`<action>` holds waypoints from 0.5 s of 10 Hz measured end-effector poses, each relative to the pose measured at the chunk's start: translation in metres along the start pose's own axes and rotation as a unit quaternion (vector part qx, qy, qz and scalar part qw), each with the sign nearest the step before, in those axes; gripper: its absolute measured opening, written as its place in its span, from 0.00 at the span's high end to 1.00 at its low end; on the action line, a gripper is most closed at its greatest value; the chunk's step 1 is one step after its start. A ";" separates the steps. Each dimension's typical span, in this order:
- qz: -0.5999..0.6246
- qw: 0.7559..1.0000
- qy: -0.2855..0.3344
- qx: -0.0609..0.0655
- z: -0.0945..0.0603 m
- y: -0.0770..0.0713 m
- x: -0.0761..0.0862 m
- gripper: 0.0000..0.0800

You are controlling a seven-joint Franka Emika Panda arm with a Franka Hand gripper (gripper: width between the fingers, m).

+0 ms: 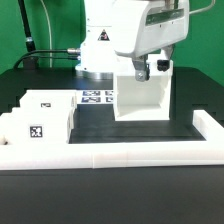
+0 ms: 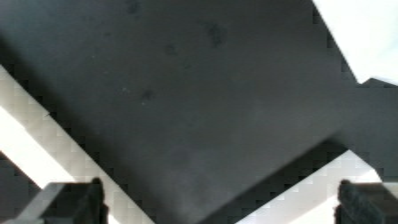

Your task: Assemble drawer

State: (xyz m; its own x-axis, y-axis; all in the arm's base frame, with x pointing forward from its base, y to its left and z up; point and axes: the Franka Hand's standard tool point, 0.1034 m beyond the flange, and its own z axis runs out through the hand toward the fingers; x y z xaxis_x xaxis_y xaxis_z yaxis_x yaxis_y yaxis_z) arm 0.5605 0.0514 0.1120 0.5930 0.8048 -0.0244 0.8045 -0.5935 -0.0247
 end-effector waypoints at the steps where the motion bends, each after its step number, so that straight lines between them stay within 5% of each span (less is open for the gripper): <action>1: 0.000 1.000 0.000 0.000 0.000 0.000 0.000 0.19; 5: 0.000 1.000 0.000 0.000 0.000 0.000 0.000 0.19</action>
Offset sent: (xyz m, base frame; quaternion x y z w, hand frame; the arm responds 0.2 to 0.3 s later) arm 0.0000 0.0000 0.0000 0.0000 0.0000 0.0000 1.0000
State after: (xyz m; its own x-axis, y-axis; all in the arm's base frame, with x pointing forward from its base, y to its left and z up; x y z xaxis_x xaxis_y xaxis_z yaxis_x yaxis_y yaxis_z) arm 0.5605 0.0514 0.1119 0.5930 0.8048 -0.0245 0.8045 -0.5935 -0.0247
